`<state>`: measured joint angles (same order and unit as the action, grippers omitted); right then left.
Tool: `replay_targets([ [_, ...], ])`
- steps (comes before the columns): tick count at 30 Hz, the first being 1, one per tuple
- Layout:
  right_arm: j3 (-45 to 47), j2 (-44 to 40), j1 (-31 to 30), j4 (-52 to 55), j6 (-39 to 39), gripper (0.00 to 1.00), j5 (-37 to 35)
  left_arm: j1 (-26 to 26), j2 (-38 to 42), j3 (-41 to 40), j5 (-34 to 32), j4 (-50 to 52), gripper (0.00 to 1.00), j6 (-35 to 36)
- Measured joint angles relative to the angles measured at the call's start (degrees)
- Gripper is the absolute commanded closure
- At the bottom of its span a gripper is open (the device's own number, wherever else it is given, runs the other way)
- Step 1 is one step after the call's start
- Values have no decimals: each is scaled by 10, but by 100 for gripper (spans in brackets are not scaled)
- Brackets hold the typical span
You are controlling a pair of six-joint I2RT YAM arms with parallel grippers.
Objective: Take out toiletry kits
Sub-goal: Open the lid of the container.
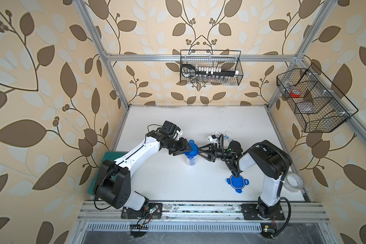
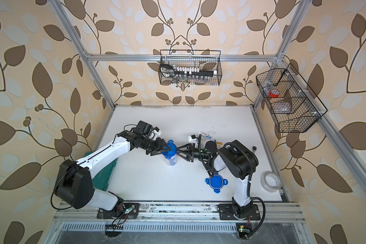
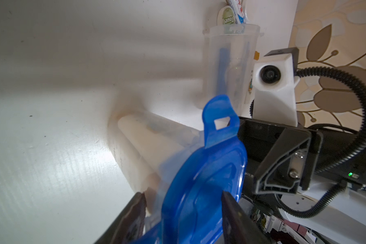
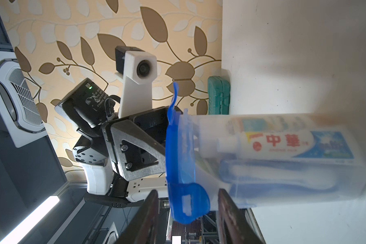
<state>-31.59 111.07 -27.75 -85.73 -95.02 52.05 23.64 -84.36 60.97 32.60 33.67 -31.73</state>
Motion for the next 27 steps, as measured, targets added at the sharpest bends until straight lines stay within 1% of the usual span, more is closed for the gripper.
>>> replay_targets([
  [6,4,0,4,-11,-8,69,0,0,0,-4,2,-9,43,0],
  [10,14,-11,15,-6,-10,70,3,0,0,-8,5,-19,44,-1],
  [17,19,-62,20,-16,-10,73,9,1,3,-14,4,-30,44,-2],
  [20,19,-61,20,-10,-9,78,10,1,3,-14,5,-32,43,-2],
  [22,19,-59,20,-7,-9,75,11,1,3,-13,5,-32,43,-2],
  [27,18,-57,21,3,8,75,11,1,0,-4,1,-22,40,-2],
])
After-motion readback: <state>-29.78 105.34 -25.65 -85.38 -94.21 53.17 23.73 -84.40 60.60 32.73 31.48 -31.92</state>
